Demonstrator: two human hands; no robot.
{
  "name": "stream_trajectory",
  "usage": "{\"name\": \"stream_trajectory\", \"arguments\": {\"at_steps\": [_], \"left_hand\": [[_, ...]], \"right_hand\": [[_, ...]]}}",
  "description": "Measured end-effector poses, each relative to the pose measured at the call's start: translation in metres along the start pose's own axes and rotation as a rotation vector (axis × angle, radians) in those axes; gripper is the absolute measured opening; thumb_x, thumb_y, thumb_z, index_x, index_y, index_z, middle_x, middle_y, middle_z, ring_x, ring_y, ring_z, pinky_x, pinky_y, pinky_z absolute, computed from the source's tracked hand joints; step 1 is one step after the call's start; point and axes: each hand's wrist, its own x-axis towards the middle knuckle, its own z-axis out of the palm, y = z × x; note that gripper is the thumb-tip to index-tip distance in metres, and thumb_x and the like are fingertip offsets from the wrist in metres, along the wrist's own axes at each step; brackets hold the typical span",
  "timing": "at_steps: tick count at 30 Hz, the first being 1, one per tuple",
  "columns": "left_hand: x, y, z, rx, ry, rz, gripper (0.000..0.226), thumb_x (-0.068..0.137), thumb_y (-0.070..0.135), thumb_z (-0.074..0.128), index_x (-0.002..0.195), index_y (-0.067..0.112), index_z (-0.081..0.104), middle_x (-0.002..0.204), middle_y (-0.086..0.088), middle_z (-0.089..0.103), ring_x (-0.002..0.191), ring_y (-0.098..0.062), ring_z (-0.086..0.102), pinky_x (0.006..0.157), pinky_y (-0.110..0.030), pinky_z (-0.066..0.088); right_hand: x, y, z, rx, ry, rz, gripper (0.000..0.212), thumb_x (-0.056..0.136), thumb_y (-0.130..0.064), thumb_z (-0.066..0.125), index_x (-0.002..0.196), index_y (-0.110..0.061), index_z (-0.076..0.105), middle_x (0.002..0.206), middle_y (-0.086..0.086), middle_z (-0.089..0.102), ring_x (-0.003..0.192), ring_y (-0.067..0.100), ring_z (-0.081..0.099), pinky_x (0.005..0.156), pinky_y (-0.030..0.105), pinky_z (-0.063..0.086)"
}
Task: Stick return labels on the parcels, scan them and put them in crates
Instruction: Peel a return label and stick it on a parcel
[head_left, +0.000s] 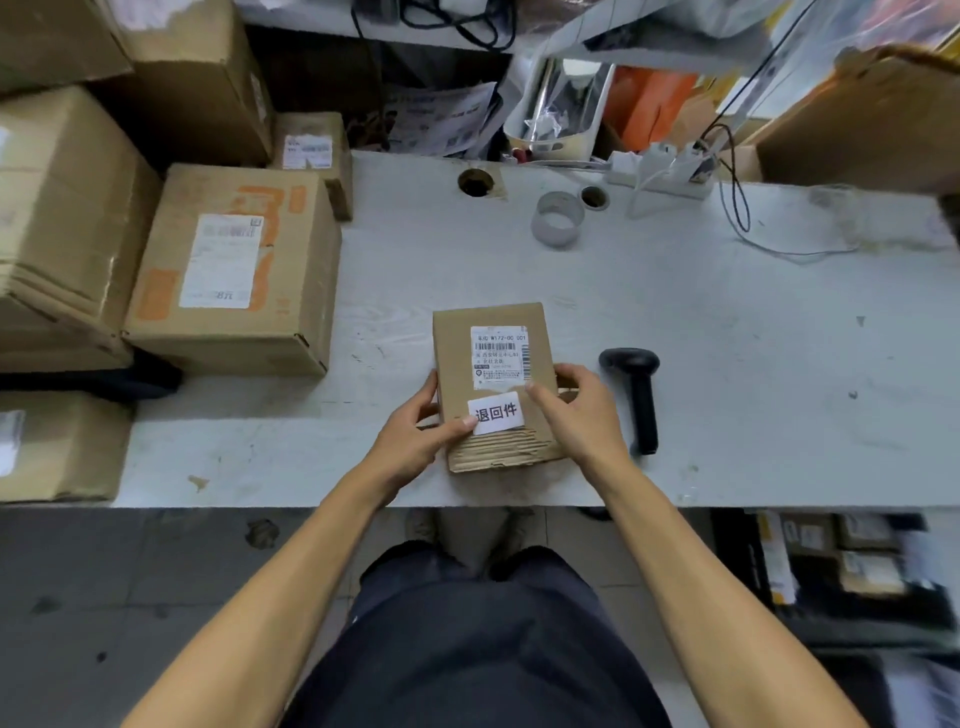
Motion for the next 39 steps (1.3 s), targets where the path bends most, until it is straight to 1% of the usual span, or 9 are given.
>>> {"name": "stream_trajectory", "arguments": {"at_steps": [2, 5, 10, 13, 18, 26, 31, 35, 39], "left_hand": [[-0.004, 0.014, -0.001, -0.011, -0.011, 0.064, 0.09, 0.082, 0.04, 0.08, 0.154, 0.051, 0.028, 0.141, 0.007, 0.057, 0.123, -0.018, 0.061, 0.098, -0.044, 0.055], [-0.01, 0.045, 0.001, -0.02, -0.032, 0.147, 0.096, 0.073, 0.046, 0.084, 0.153, 0.05, 0.032, 0.14, 0.004, 0.058, 0.119, -0.023, 0.064, 0.096, -0.049, 0.057], [-0.014, 0.093, 0.044, 0.007, -0.142, 0.218, 0.1, 0.061, 0.061, 0.081, 0.151, 0.049, 0.038, 0.138, 0.001, 0.06, 0.124, -0.024, 0.06, 0.094, -0.057, 0.056], [-0.014, 0.108, 0.09, 0.019, -0.213, 0.259, 0.094, 0.063, 0.061, 0.082, 0.148, 0.052, 0.041, 0.138, -0.002, 0.061, 0.126, -0.027, 0.058, 0.094, -0.06, 0.056], [-0.018, 0.119, 0.192, 0.12, -0.354, 0.291, 0.083, 0.077, 0.05, 0.077, 0.15, 0.048, 0.039, 0.131, 0.0, 0.066, 0.121, -0.024, 0.063, 0.091, -0.052, 0.059], [-0.027, 0.081, 0.381, 0.264, -0.692, 0.212, 0.076, 0.08, 0.032, 0.076, 0.149, 0.043, 0.045, 0.122, -0.005, 0.072, 0.11, -0.019, 0.07, 0.085, -0.053, 0.059], [-0.041, 0.045, 0.472, 0.43, -0.86, 0.13, 0.055, 0.092, 0.021, 0.071, 0.133, 0.054, 0.057, 0.114, 0.002, 0.075, 0.106, -0.021, 0.072, 0.084, -0.055, 0.057], [-0.044, 0.023, 0.529, 0.609, -0.965, 0.066, 0.062, 0.087, 0.027, 0.074, 0.139, 0.052, 0.052, 0.111, 0.004, 0.076, 0.102, -0.017, 0.07, 0.092, -0.06, 0.054], [-0.038, 0.0, 0.583, 0.707, -1.051, -0.012, 0.061, 0.09, 0.022, 0.069, 0.142, 0.048, 0.051, 0.115, 0.001, 0.075, 0.1, -0.029, 0.058, 0.087, -0.052, 0.054]], "right_hand": [[-0.008, -0.003, -0.009, 0.109, 0.081, -0.014, 0.029, 0.09, -0.029, 0.072, 0.117, -0.025, 0.062, 0.115, -0.011, 0.065, 0.091, -0.001, 0.063, 0.075, 0.018, 0.05], [-0.018, -0.011, -0.032, 0.254, 0.148, -0.108, 0.024, 0.092, -0.024, 0.071, 0.114, -0.027, 0.062, 0.111, -0.01, 0.067, 0.088, -0.004, 0.063, 0.077, 0.02, 0.053], [-0.025, -0.014, -0.098, 0.435, 0.148, -0.242, 0.029, 0.088, -0.032, 0.077, 0.113, -0.031, 0.063, 0.108, -0.004, 0.066, 0.095, 0.006, 0.065, 0.078, 0.026, 0.056], [-0.035, -0.002, -0.141, 0.537, 0.183, -0.244, 0.034, 0.087, -0.038, 0.076, 0.117, -0.033, 0.061, 0.116, -0.006, 0.065, 0.108, 0.015, 0.067, 0.082, 0.03, 0.059], [-0.07, 0.054, -0.226, 0.617, 0.326, -0.22, 0.024, 0.095, -0.027, 0.068, 0.117, -0.031, 0.06, 0.118, -0.007, 0.064, 0.099, 0.004, 0.07, 0.072, 0.022, 0.058], [-0.153, 0.199, -0.327, 0.678, 0.694, -0.073, 0.025, 0.093, -0.034, 0.072, 0.115, -0.036, 0.061, 0.121, -0.007, 0.067, 0.113, 0.014, 0.066, 0.096, 0.037, 0.055], [-0.209, 0.283, -0.352, 0.714, 0.872, 0.153, 0.041, 0.092, -0.038, 0.072, 0.129, -0.03, 0.058, 0.122, -0.006, 0.066, 0.114, 0.017, 0.064, 0.096, 0.042, 0.056], [-0.238, 0.333, -0.355, 0.763, 0.96, 0.292, 0.047, 0.09, -0.041, 0.073, 0.132, -0.028, 0.056, 0.124, -0.005, 0.064, 0.113, 0.015, 0.063, 0.097, 0.041, 0.055], [-0.256, 0.369, -0.361, 0.773, 1.044, 0.389, 0.045, 0.092, -0.039, 0.071, 0.132, -0.027, 0.056, 0.118, -0.014, 0.061, 0.106, 0.004, 0.059, 0.096, 0.031, 0.049]]}}
